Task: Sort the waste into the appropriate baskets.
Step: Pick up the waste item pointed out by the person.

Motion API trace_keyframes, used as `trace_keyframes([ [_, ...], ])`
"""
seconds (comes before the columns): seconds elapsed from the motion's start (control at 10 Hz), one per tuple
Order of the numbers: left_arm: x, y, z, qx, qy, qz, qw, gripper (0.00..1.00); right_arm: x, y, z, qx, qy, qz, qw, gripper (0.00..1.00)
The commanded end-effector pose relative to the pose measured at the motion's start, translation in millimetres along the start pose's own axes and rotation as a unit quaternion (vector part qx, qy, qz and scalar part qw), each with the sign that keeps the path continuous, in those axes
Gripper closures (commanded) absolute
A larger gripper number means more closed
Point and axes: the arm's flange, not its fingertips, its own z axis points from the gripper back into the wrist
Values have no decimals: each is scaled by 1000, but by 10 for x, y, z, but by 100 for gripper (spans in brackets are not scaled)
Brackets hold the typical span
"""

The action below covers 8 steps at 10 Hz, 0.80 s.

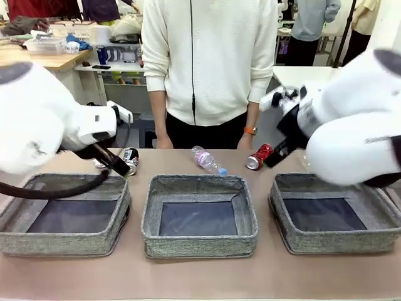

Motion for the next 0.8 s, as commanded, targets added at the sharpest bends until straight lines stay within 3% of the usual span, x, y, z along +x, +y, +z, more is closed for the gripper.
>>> trace_keyframes([
  [0.0, -524, -259, 958, -13, -87, -49, 995, 0, -741, 121, 815, -5, -43, 23, 999, 0],
  [0.1, -545, -326, 961, 25, -108, -33, 993, 0, -807, 117, 733, -46, -6, -48, 998, 0],
  [0.2, 99, -102, 552, -2, -42, -26, 999, 0, 24, -53, 496, -10, -26, 10, 1000, 0],
  [0.4, 99, -102, 552, -2, -42, -26, 999, 0, 24, -53, 496, -10, -26, 10, 1000, 0],
  [0.5, 96, -165, 944, 6, -68, -34, 997, 0, -48, -94, 804, -17, -27, -1, 1000, 0],
  [0.6, 112, -165, 1029, -126, -69, -24, 989, 0, -58, -70, 844, 135, -89, 24, 987, 0],
  [0.7, 69, -70, 1180, -269, -58, -14, 961, 0, -127, -108, 934, 350, -163, 33, 922, 0],
])
